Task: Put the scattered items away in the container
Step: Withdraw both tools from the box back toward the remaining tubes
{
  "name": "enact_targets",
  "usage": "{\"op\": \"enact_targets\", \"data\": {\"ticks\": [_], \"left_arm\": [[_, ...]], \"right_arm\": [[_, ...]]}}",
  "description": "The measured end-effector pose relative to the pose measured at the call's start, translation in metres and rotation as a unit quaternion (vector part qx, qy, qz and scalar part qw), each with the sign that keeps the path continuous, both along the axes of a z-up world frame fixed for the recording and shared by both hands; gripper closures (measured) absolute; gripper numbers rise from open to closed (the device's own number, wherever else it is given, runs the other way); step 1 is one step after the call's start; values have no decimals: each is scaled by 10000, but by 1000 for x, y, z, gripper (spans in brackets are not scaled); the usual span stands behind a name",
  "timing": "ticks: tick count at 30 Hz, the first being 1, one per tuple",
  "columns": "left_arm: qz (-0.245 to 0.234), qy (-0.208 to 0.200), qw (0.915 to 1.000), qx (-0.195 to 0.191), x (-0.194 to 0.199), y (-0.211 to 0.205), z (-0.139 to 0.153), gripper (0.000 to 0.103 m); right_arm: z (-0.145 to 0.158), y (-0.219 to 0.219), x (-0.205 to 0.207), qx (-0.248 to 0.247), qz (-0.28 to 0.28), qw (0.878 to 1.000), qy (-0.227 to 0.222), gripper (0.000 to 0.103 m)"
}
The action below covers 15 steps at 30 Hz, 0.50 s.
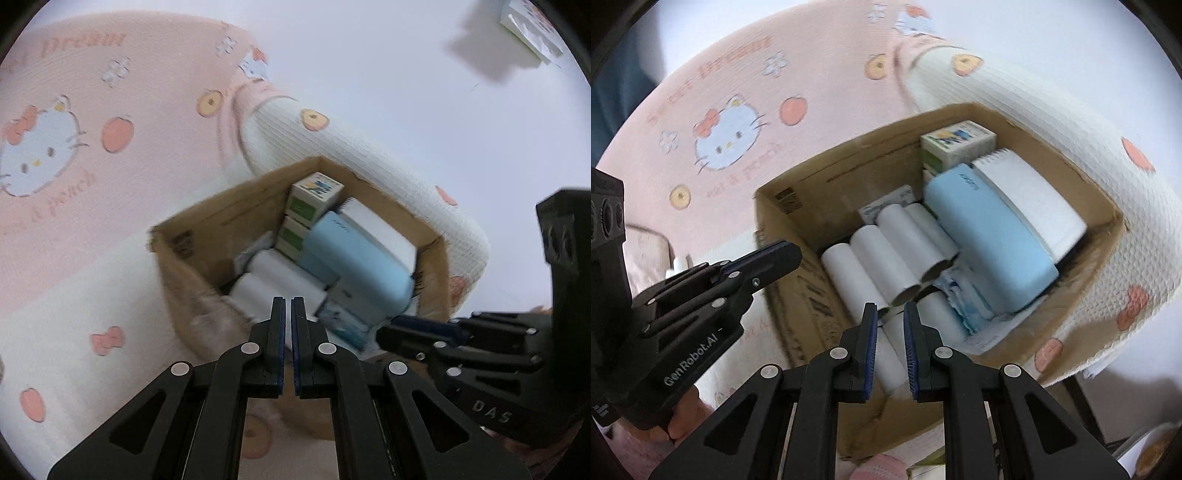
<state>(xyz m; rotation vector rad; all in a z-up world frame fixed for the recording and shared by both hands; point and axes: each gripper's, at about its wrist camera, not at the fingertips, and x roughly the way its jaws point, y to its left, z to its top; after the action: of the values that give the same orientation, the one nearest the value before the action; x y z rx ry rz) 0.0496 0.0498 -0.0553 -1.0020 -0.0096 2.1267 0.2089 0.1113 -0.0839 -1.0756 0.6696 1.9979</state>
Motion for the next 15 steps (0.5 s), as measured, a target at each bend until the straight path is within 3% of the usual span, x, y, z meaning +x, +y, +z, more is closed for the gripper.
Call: {"op": "enact_targets", "data": {"ticks": [15], "left_arm": [[78, 649, 9972, 365, 23, -55, 18, 103]], "right_arm": [[9, -48, -71, 636, 1063, 9908, -537, 92]]}}
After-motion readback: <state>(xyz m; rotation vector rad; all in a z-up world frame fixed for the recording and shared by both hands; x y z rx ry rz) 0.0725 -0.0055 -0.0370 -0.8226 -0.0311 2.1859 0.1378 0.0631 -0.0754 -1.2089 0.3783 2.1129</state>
